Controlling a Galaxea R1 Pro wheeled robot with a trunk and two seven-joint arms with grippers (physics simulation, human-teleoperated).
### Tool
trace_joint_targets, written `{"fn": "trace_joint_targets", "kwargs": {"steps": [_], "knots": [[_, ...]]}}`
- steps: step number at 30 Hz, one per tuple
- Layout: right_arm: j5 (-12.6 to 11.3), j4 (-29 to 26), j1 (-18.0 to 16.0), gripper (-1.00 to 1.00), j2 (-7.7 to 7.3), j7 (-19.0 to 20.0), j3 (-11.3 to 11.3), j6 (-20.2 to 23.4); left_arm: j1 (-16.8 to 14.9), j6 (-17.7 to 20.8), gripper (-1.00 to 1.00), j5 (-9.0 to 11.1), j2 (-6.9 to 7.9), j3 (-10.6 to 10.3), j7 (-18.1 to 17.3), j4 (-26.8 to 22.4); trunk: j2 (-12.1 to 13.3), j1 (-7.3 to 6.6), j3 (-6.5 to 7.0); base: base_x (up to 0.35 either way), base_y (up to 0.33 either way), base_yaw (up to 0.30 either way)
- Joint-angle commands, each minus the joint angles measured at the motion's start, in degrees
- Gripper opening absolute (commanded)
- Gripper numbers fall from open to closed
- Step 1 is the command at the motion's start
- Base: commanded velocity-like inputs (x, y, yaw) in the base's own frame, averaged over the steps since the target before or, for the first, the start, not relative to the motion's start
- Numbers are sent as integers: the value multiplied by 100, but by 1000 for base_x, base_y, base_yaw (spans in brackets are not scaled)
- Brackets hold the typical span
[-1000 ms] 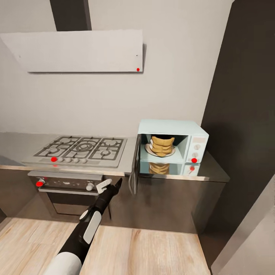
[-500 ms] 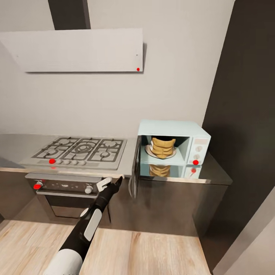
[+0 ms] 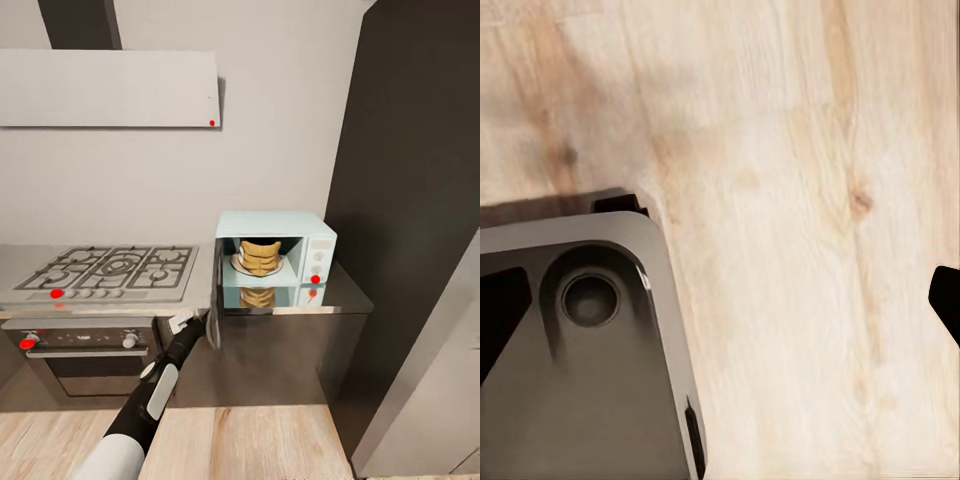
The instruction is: In the kitchen, take the popcorn bag from the countertop, put it into the microwave, and heat it until the popcorn is cooked so the cooked popcorn ends up inside the bag.
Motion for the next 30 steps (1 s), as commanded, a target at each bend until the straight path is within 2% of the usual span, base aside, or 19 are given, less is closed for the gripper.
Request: {"fn": "trace_joint_targets", "kwargs": {"steps": [1,6,9,12,15,17,24,25,28,30], "knots": [[-31,-9,3,100,1,-1,-5,-10,-5,8,100,43,-7,16,-47,7,-4,1,-3,0,0,-273],[-29,-1,4,100,1,-1,-5,-12,-5,8,100,42,-16,9,-43,8,-4,1,12,0,0,-273],[-31,0,4,100,1,-1,-5,-12,-5,17,100,37,-78,9,-22,4,-4,1,20,0,0,-273],[-29,0,3,100,1,-1,-5,-12,-56,47,100,37,-96,-69,454,-14,-4,1,25,0,0,-274],[-29,0,3,100,1,-1,-5,-12,-190,65,100,42,-111,-468,966,-12,-4,1,27,0,0,-185],[-34,0,3,100,-4,-1,-5,-12,-235,80,100,42,-119,-646,1392,-39,-4,1,27,0,0,-39],[-31,4,3,100,-7,-1,-5,-37,-634,460,100,45,-120,-726,2210,-17,-4,1,27,0,0,-4],[-29,5,5,100,-7,-1,-5,-44,-771,521,100,49,-120,-832,2422,-4,-4,1,27,0,0,0],[-31,2,3,100,-9,1,-8,-44,-906,722,100,62,-120,-1510,2863,-19,-4,1,27,0,0,0],[-36,1,3,100,-8,0,-7,-33,-969,765,100,85,-120,-1678,2999,-23,-4,1,27,0,0,-41]]}}
